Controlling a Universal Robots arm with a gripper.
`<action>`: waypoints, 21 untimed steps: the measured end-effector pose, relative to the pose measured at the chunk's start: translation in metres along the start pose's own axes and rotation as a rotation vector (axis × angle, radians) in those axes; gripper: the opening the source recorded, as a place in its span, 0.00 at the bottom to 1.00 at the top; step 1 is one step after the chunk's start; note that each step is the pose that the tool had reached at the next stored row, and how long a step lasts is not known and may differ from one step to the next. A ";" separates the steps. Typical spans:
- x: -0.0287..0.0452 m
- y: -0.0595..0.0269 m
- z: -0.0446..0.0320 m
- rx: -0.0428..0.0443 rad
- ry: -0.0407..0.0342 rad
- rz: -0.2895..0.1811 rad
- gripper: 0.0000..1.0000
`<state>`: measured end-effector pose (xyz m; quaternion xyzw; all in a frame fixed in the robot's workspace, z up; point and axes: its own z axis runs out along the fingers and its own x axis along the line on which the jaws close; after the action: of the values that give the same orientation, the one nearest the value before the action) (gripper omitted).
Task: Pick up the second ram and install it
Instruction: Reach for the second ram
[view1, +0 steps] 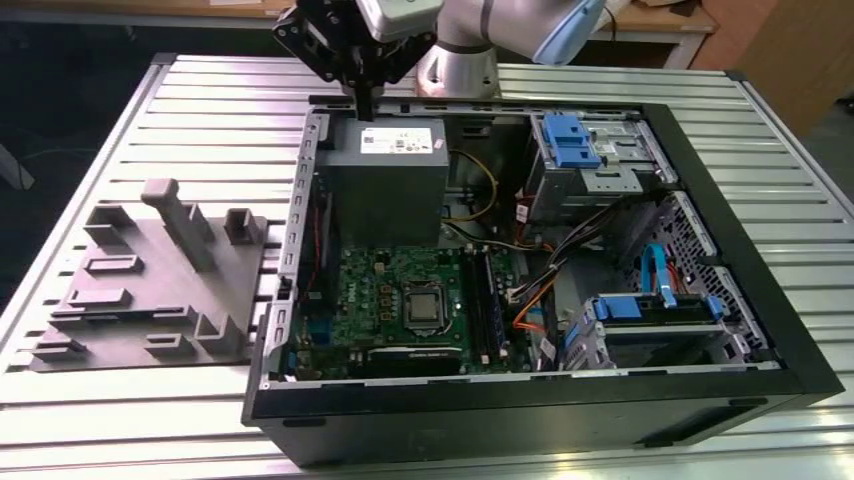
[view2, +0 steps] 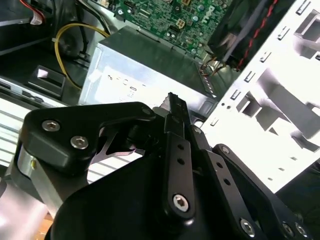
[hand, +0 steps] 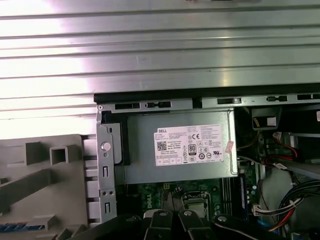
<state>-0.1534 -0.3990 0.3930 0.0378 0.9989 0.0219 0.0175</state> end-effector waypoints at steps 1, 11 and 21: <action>0.0021 -0.0002 -0.0001 0.0000 -0.0009 0.000 0.10; 0.0203 -0.0015 -0.0005 -0.0005 -0.0069 0.000 0.10; 0.0410 -0.0031 0.0000 -0.0006 -0.0084 0.000 0.10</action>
<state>-0.1945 -0.3990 0.3915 0.0380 0.9988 0.0220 0.0217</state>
